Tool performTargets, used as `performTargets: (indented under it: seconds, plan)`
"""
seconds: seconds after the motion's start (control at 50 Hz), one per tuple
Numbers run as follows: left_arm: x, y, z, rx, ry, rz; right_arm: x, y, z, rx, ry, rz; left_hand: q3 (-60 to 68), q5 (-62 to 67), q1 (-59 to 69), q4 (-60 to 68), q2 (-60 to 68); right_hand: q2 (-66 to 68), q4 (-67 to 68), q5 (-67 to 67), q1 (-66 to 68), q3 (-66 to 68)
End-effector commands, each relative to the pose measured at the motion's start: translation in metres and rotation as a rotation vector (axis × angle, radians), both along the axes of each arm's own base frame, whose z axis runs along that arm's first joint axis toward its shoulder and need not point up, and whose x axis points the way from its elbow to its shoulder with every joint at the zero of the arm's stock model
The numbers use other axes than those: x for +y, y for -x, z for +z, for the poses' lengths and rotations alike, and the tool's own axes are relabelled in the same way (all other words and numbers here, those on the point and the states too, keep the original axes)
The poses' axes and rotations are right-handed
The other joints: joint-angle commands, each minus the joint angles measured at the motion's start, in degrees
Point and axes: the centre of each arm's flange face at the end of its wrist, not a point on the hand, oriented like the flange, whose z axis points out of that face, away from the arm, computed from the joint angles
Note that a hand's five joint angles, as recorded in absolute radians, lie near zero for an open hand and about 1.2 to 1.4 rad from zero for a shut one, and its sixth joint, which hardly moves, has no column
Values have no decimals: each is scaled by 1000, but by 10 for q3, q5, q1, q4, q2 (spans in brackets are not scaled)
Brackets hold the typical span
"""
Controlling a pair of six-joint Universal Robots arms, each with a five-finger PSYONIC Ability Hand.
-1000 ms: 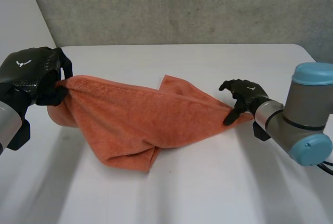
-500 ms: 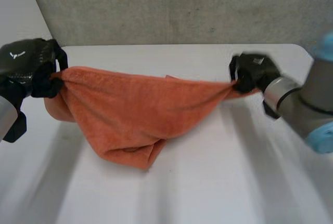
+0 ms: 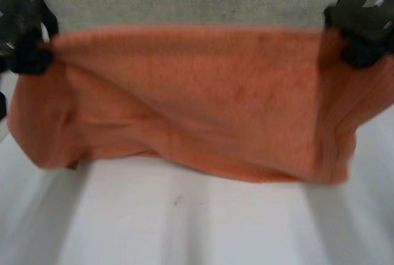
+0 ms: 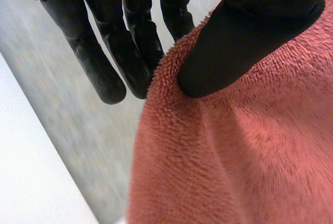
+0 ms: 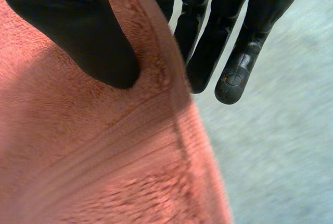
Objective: Fold the laundry
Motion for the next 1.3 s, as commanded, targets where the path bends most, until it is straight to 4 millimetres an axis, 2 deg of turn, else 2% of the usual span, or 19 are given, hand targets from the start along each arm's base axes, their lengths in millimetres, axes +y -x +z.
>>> performTargets:
  seconds: [0.02, 0.12, 0.22, 0.28, 0.32, 0.34, 0.36, 0.38, 0.4, 0.42, 0.46, 0.54, 0.7, 0.74, 0.8, 0.86, 1.0, 1.16, 1.3]
  plan:
    - [-45, 11, -90, -189, -253, -13, -35, -10, -73, 103, -212, 8, 103, 112, 124, 102, 102, 123, 118, 135, 234, 120]
    - [-81, 22, -112, -248, -264, -23, -65, -15, -103, 117, -246, -18, 103, 112, 124, 102, 102, 123, 118, 135, 234, 120]
    - [-123, 31, -86, -219, -79, -6, -102, -28, -96, 93, -82, -82, 103, 112, 124, 102, 102, 123, 118, 135, 234, 120]
    - [-142, 36, -46, -175, 132, 11, -118, -39, -61, 22, 114, -124, 103, 112, 124, 102, 102, 123, 118, 135, 234, 120]
    - [-149, 37, -23, -150, 256, 24, -125, -44, -16, -80, 327, -155, 103, 112, 124, 102, 102, 123, 118, 135, 234, 120]
    - [-151, 38, -1, -122, 373, 35, -125, -44, -16, -81, 329, -155, 103, 112, 124, 102, 102, 123, 118, 135, 234, 120]
    - [-148, 37, 29, -86, 519, 49, -123, -46, 9, -144, 437, -159, 103, 112, 124, 102, 102, 123, 118, 135, 234, 120]
    - [-148, 37, 30, -85, 521, 49, -123, -46, 9, -144, 439, -159, 103, 112, 124, 102, 102, 123, 118, 135, 234, 120]
    - [-141, 35, 56, -55, 644, 64, -117, -44, 34, -213, 540, -159, 103, 112, 124, 102, 102, 123, 118, 135, 234, 120]
    - [-141, 35, 56, -55, 645, 64, -109, -41, 55, -279, 625, -157, 103, 112, 124, 102, 102, 123, 118, 135, 234, 120]
    - [-125, 32, 89, -5, 797, 80, -101, -38, 67, -334, 678, -151, 103, 112, 124, 102, 102, 123, 118, 135, 234, 120]
    - [-115, 34, 85, -1, 779, 65, -89, -32, 72, -380, 715, -138, 103, 112, 124, 102, 102, 123, 118, 135, 234, 120]
    - [-103, 30, 10, -64, 502, 38, -67, -26, 13, -294, 522, -115, 103, 112, 124, 102, 102, 123, 118, 135, 234, 120]
    - [-96, 27, -31, -96, 361, 28, -61, -27, -26, -238, 399, -74, 103, 112, 124, 102, 102, 123, 118, 135, 234, 120]
    - [-92, 26, -50, -109, 302, 22, -50, -29, -64, -187, 268, -30, 103, 112, 124, 102, 102, 123, 118, 135, 234, 120]
    - [-83, 23, -84, -137, 195, 15, -45, -29, -82, -167, 205, -14, 103, 112, 124, 102, 102, 123, 118, 135, 234, 120]
    - [-69, 25, -175, -209, -76, -24, -36, -24, -167, -71, -64, -24, 92, 101, 112, 91, 91, 123, 118, 135, 234, 120]
    - [-58, 21, -208, -249, -247, -39, -38, 1, -192, -54, -166, -94, -120, -111, -99, -121, -121, 123, 118, 135, 234, 120]
    - [-51, 18, -209, -278, -303, -43, -36, 8, -197, -52, -189, -112, -287, -278, -266, -288, -288, 123, 118, 135, 234, 120]
